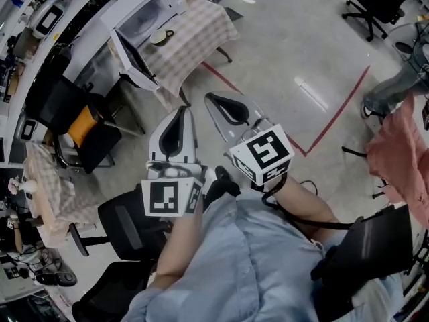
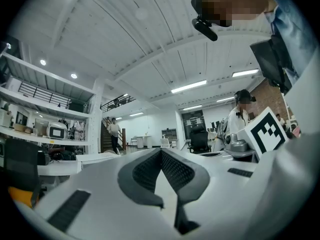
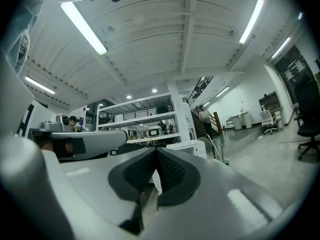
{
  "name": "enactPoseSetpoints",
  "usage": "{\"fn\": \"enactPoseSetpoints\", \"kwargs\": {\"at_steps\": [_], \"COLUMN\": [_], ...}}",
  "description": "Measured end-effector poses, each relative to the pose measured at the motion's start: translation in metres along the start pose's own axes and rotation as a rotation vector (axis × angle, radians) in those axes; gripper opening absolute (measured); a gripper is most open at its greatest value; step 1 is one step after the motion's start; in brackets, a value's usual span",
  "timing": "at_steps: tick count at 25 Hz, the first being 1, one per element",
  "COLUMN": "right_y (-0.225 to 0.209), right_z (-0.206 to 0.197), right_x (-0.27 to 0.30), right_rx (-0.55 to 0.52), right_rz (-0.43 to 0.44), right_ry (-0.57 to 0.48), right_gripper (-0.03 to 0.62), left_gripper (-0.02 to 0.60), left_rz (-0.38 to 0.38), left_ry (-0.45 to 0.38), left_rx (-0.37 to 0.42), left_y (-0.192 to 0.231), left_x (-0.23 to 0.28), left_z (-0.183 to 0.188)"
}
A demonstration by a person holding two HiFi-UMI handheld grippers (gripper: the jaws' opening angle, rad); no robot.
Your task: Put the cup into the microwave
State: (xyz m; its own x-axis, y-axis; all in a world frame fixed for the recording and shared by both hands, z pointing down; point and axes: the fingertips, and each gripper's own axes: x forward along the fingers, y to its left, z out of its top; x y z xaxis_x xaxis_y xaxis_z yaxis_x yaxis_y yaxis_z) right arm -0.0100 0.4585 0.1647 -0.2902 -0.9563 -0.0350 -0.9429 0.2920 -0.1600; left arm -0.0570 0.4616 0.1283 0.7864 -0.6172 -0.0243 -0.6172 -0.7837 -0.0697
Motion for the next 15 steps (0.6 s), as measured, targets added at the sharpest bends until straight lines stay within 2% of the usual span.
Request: {"fn": "enactPoseSetpoints", "kwargs": {"at_steps": [6, 15], "right_y": [-0.013, -0.049], "right_z": [-0.013, -0.025], "right_x": [0.018, 0.074], "right_rx": [0.012, -0.004], "right_rz": [0.010, -0.007], "right_ry": [0.026, 0.067], "right_gripper": [0.003, 0.003], "left_gripper": [0.005, 0.005], "left_rz": [0.006, 0.007], "left_ry": [0.015, 0.001], "left_rx": [-0.020, -0.070], "left_y": [0.012, 0.061], "left_x": [0.018, 0.075], "left_z": [-0.016, -0.032]}}
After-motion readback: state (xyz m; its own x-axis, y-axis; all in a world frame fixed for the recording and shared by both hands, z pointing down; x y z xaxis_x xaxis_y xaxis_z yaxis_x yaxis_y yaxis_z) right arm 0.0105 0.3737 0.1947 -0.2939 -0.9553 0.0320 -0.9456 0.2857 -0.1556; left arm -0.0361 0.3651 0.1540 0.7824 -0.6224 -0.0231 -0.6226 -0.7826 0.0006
